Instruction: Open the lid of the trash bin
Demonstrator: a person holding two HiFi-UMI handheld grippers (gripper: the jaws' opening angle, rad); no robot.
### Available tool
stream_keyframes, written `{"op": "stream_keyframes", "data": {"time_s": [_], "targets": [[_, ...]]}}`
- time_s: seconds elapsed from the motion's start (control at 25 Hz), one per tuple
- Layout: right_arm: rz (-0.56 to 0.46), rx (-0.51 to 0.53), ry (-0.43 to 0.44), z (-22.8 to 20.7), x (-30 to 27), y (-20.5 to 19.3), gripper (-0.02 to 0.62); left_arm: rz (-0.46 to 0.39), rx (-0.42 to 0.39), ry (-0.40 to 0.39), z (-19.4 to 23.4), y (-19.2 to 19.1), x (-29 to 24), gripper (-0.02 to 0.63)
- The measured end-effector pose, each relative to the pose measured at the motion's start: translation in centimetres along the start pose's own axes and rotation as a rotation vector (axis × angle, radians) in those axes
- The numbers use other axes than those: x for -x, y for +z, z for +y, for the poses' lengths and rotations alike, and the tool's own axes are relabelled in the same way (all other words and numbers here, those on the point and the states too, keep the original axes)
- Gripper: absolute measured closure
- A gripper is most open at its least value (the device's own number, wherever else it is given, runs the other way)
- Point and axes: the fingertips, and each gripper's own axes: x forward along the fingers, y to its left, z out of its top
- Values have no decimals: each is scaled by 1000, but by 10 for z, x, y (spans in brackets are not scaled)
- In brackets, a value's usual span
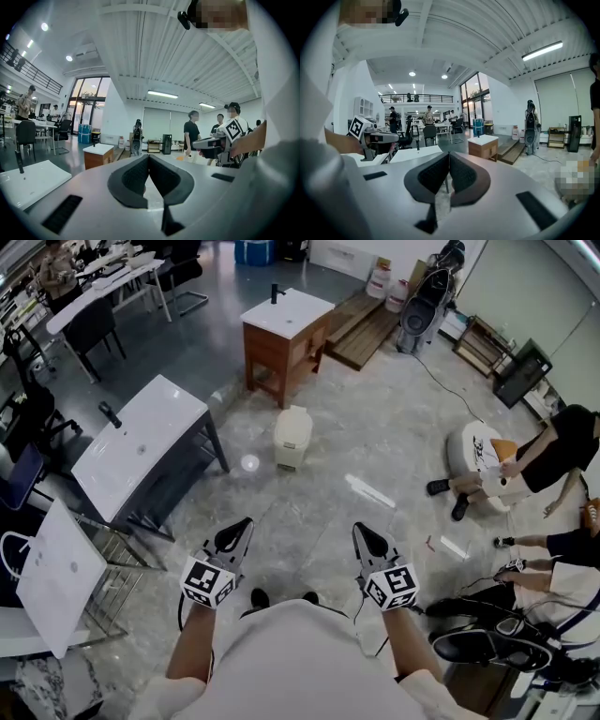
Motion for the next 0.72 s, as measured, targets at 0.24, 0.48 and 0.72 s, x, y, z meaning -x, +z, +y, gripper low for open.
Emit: {"op": "stream_keyframes", "data": {"time_s": [0.24,0.48,0.72], "targets": [[-8,8,-26,19,-7,-1,568,-14,18,-19,15,-4,14,591],[-10,23,-46,39,-14,-1,568,-4,-8,-51,28,-7,21,591],[-6,12,-65,52,-23,-3,568,8,-8,-73,40,-13,25,591]]}}
